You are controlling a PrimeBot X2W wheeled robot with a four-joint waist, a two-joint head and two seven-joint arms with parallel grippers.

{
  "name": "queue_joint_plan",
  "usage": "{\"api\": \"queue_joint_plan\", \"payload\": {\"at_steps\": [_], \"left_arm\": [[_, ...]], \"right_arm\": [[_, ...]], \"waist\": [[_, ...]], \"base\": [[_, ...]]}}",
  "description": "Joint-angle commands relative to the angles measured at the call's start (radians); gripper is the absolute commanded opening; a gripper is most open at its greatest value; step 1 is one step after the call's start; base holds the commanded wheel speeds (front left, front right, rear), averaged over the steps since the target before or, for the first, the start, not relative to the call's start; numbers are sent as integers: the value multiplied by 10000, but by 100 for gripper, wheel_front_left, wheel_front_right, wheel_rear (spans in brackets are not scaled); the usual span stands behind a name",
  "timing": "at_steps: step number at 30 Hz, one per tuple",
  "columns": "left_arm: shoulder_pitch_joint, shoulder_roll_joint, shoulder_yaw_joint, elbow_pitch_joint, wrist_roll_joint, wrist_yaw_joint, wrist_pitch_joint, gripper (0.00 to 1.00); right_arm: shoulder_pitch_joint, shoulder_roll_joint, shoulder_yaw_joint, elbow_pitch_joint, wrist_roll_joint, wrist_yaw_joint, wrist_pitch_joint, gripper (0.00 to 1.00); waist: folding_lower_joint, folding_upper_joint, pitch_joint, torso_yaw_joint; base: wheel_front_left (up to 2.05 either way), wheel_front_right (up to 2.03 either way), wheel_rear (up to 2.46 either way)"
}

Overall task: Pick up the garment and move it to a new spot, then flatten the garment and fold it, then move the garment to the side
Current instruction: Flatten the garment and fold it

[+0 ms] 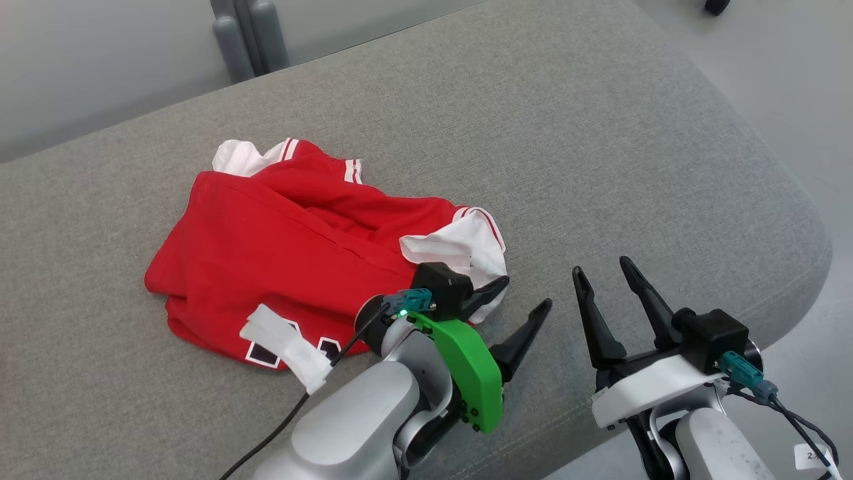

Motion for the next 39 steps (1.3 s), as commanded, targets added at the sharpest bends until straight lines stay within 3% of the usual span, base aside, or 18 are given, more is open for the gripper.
{"api": "queue_joint_plan", "payload": {"at_steps": [1,3,6,11,14,20,34,39], "left_arm": [[26,50,-62,-270,-363,30,90,100],[-184,53,-164,-760,-810,178,268,100],[-697,251,240,-1226,-1093,797,514,100],[-1409,1758,1245,-904,-844,1966,774,100],[-1601,2653,1555,-224,-1002,2255,1406,100],[-1863,3533,1811,1222,-1519,1546,2281,100],[-3639,4263,2482,3069,-1959,829,2895,100],[-3714,4098,2647,3343,-2482,200,3180,100]], "right_arm": [[136,10,-104,-25,-47,-3,-33,100],[208,16,-263,-62,-51,-3,-33,100],[242,38,-411,-121,-88,-1,-33,100],[263,49,-416,-196,-96,-1,-33,100],[288,52,-375,-178,-132,-3,-33,100],[-81,56,-96,-156,-162,-3,-33,100],[-281,57,557,-187,21,-3,-33,100],[-297,56,601,-163,16,-3,-33,100]], "waist": [[0,-1,153,-110],[0,-1,157,-13],[0,-1,147,142],[0,-1,118,332],[0,-1,140,404],[0,-1,470,290],[0,-1,1884,-172],[0,-1,2033,-231]], "base": [[0,0,0],[0,0,0],[0,0,0],[0,0,0],[0,0,0],[0,0,0],[0,0,0],[0,0,0]]}}
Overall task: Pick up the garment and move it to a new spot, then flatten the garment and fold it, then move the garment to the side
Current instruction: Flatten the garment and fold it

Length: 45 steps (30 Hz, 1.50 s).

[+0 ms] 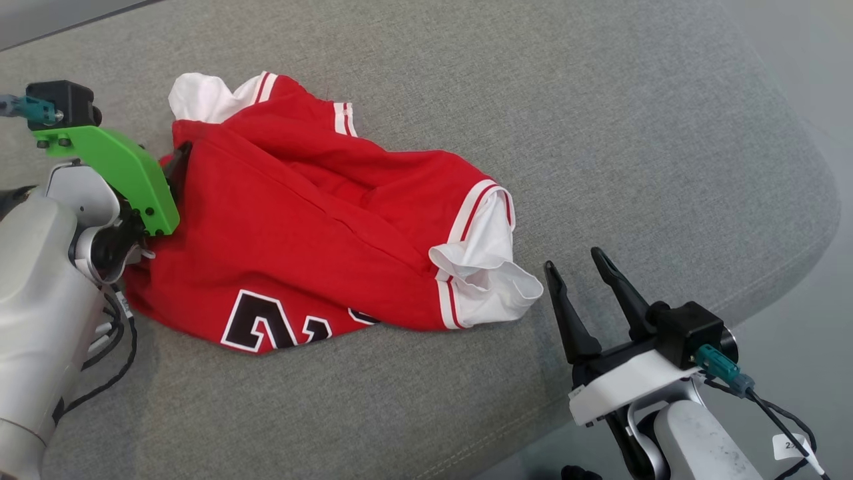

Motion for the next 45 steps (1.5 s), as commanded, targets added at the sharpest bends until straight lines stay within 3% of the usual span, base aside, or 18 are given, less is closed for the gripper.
{"api": "queue_joint_plan", "payload": {"at_steps": [1,11,12,13,15,16,21,30,45], "left_arm": [[-205,34,70,73,-143,-105,3,100],[-335,-283,222,150,-809,-539,373,100],[-274,-310,215,110,-859,-587,481,83],[-224,-325,199,63,-929,-602,555,51],[-132,-339,139,2,-994,-631,619,25],[-84,-350,86,-14,-1001,-647,652,0],[31,-321,-104,-144,-997,-682,574,0],[-371,-274,-115,-194,-524,-600,-467,0],[1079,-660,-45,-2405,-791,-674,-2536,0]], "right_arm": [[-88,-4,16,1,-16,-3,-33,100],[-104,-8,48,73,-121,-3,-33,100],[-95,-8,52,88,-129,-3,-33,100],[-92,-8,52,101,-143,-3,-33,100],[-109,-7,62,109,-147,-3,-33,100],[-124,-8,73,112,-148,-3,-33,100],[-210,-8,89,117,-156,-3,-32,100],[26,-8,-133,162,-203,-3,-32,100],[440,-212,-596,142,-278,-3,-34,100]], "waist": [[-1,0,112,-87],[-1,0,18,2],[-1,0,-2,8],[-1,0,-16,16],[-1,0,-30,28],[-1,0,-31,27],[-1,0,-38,4],[-1,0,-308,294],[-1,0,-1147,1894]], "base": [[0,0,0],[0,0,0],[0,0,0],[0,0,0],[0,0,0],[0,0,0],[0,0,0],[0,0,0],[0,0,0]]}}
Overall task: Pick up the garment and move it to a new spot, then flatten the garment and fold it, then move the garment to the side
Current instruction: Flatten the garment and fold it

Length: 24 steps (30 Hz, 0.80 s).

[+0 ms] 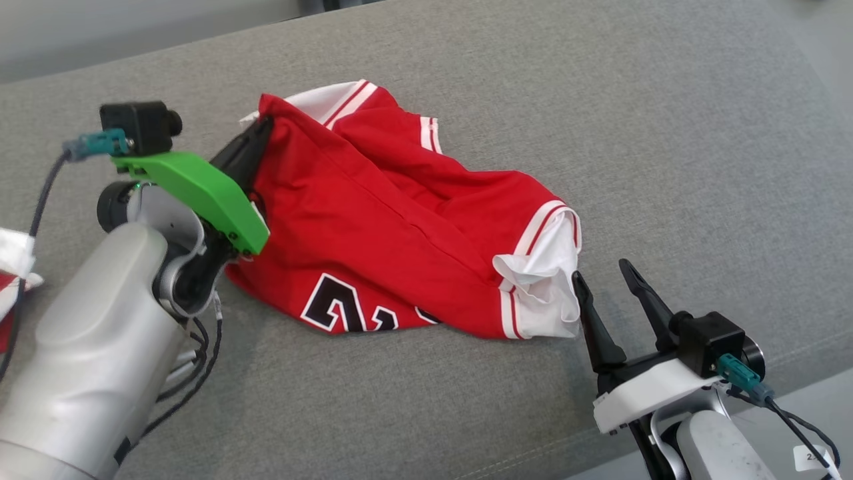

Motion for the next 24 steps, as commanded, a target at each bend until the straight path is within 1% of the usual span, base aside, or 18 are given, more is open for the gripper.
{"api": "queue_joint_plan", "payload": {"at_steps": [1,4,8,11,12,17,18,20,22,24], "left_arm": [[324,-3,-10,-211,-33,-28,-182,0],[1146,119,79,-946,-50,-21,-897,0],[2492,172,119,-1897,-204,152,-1674,0],[3380,38,-21,-2233,-317,133,-2037,0],[3857,-135,-53,-2318,-373,107,-2291,0],[4640,-643,0,-2284,-219,54,-2677,0],[4726,-727,41,-2280,-153,42,-2728,10],[4860,-856,126,-2237,-2,26,-2755,44],[4937,-933,240,-2186,214,11,-2787,100],[5003,-1019,300,-2124,347,-5,-2784,100]], "right_arm": [[195,-43,-10,-4,-9,-3,-32,100],[256,-87,-106,-24,-4,-3,-32,100],[514,-167,-272,-48,8,-3,-32,100],[579,-184,-271,-40,-16,-3,-34,100],[564,-188,-231,-32,-8,-3,-32,100],[576,-235,-174,13,-16,-3,-32,100],[582,-252,-176,25,-3,-3,-32,100],[596,-272,-181,38,30,-3,-32,100],[621,-292,-160,57,42,-3,-32,100],[632,-288,-137,57,62,-3,-32,100]], "waist": [[-1,0,-364,533],[-1,0,-521,840],[-1,0,-683,1330],[-1,0,-745,1616],[-1,0,-786,1734],[-1,0,-929,1936],[-1,0,-951,1947],[-1,0,-991,1969],[-1,0,-1018,1957],[-1,0,-1033,1915]], "base": [[0,0,0],[0,0,0],[0,0,0],[0,0,0],[0,0,0],[0,0,0],[0,0,0],[0,0,0],[0,0,0],[0,0,0]]}}
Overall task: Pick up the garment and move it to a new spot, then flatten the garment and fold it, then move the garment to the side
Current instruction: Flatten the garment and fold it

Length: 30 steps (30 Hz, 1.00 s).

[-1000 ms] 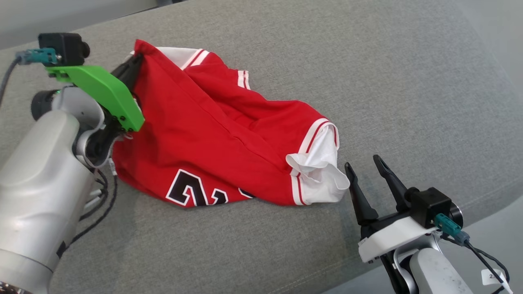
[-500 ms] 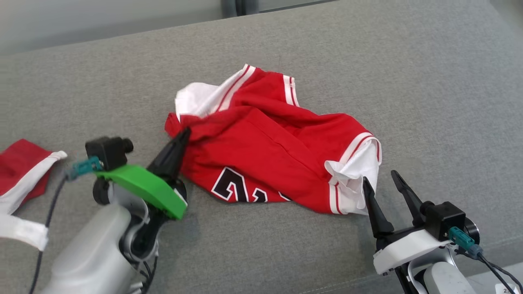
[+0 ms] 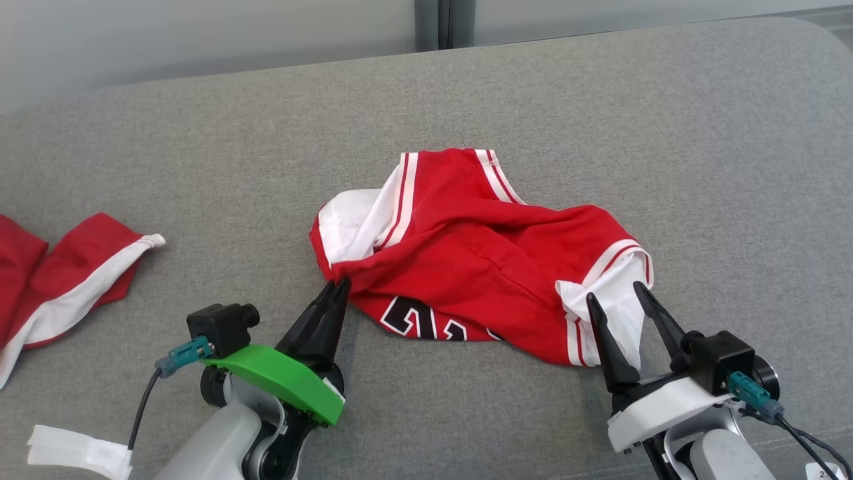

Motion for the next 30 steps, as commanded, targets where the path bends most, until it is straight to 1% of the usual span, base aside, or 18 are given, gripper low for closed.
{"api": "queue_joint_plan", "payload": {"at_steps": [1,7,12,13,14,15,16,17,20,23,25,27,30], "left_arm": [[132,-41,5,30,57,-43,-35,100],[244,-68,364,115,552,-73,-44,100],[214,-66,520,169,750,-72,-38,100],[180,-45,452,208,800,-75,-39,96],[142,-39,428,241,807,-78,-39,77],[105,-18,392,293,833,-79,-39,74],[57,21,326,334,910,-80,-39,84],[33,31,284,351,964,-81,-39,100],[23,265,131,292,1447,9,-40,100],[53,606,-310,144,2333,342,-40,100],[-146,934,-756,46,3246,716,24,100],[-372,1066,-1115,-54,3930,1072,182,100],[-654,1196,-1511,-136,4595,1452,520,100]], "right_arm": [[93,-17,3,7,58,-3,-32,100],[131,8,-33,-14,116,-3,-32,100],[137,66,-38,-18,114,-3,-32,100],[124,72,-29,-11,123,-3,-32,100],[118,82,-43,-6,119,-3,-32,100],[113,94,-43,-3,122,-3,-32,100],[113,102,-41,-1,119,-3,-32,100],[115,108,-45,-2,120,-3,-32,100],[160,115,-89,-13,119,-3,-32,100],[228,124,-117,-29,120,-3,-32,100],[236,134,-152,-54,99,-3,-32,100],[249,158,-166,-58,65,-3,-32,100],[171,170,-108,-6,75,-3,-32,100]], "waist": [[0,0,-5,-26],[0,0,-2,-252],[0,0,6,-462],[0,0,10,-498],[0,0,11,-530],[0,0,12,-559],[0,0,11,-588],[0,0,12,-615],[0,0,0,-671],[0,0,-22,-698],[0,0,-28,-691],[0,0,-31,-677],[0,0,-18,-692]], "base": [[0,0,0],[0,0,0],[0,0,0],[0,0,0],[0,0,0],[0,0,0],[0,0,0],[0,0,0],[0,0,0],[0,0,0],[0,0,0],[0,0,0],[0,0,0]]}}
